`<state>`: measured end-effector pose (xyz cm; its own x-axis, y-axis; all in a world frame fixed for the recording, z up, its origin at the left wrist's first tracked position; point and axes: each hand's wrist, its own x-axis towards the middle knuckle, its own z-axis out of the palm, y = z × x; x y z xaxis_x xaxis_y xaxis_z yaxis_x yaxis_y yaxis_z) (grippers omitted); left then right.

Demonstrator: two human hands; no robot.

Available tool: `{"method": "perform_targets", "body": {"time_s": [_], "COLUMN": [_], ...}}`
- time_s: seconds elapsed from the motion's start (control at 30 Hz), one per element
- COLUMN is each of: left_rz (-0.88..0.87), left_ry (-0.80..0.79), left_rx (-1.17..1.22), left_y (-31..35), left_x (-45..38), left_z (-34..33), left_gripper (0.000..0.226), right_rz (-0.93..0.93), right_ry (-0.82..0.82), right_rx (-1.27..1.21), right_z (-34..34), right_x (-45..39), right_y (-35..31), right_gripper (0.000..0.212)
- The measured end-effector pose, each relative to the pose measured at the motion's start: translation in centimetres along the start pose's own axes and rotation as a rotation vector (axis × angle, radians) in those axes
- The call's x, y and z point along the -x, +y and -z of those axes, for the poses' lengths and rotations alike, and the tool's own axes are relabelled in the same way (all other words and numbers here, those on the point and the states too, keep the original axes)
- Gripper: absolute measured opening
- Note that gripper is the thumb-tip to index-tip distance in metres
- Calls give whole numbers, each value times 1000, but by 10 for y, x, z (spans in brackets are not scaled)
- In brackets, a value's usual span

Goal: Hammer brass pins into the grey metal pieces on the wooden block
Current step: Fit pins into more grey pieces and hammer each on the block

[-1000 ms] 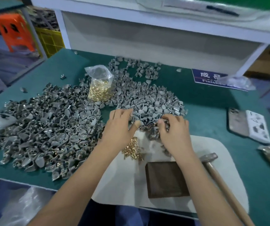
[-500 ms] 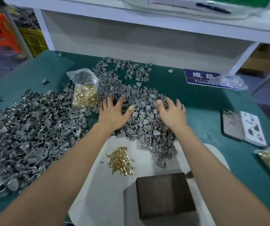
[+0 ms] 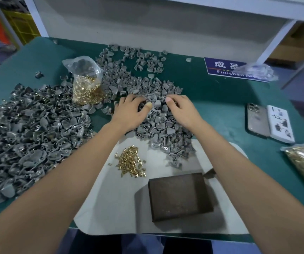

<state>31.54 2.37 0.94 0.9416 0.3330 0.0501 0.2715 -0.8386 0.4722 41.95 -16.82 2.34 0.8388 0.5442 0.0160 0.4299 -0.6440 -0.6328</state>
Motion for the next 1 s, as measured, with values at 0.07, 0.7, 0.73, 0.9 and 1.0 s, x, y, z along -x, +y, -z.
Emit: {"method": "perform_targets", "body": {"time_s": [0.07,0.7,0.73,0.9,1.0], "left_rz": [-12,-317,-329,-321,-250], "left_ry": [-32,-136,-122,64,243], "left_rx": [96,297,301,429,428], "left_y": [8,104,106,104,81], "left_x": [2,67,74,120,154], "left_z": [2,-11,-12,3,12], "left_gripper": [77,48,46,40,36], "right_rz": [48,13,12,-90,-136], "right_ry": [8,142,157,236,306], "right_rx": [11,-253,-295,-617,-678], "right_z": [2,42,45,51,47], "right_x": [6,121,127,157,181], "right_y": [-2,17,18,21,16], "right_gripper": [43,42,41,39,35]}}
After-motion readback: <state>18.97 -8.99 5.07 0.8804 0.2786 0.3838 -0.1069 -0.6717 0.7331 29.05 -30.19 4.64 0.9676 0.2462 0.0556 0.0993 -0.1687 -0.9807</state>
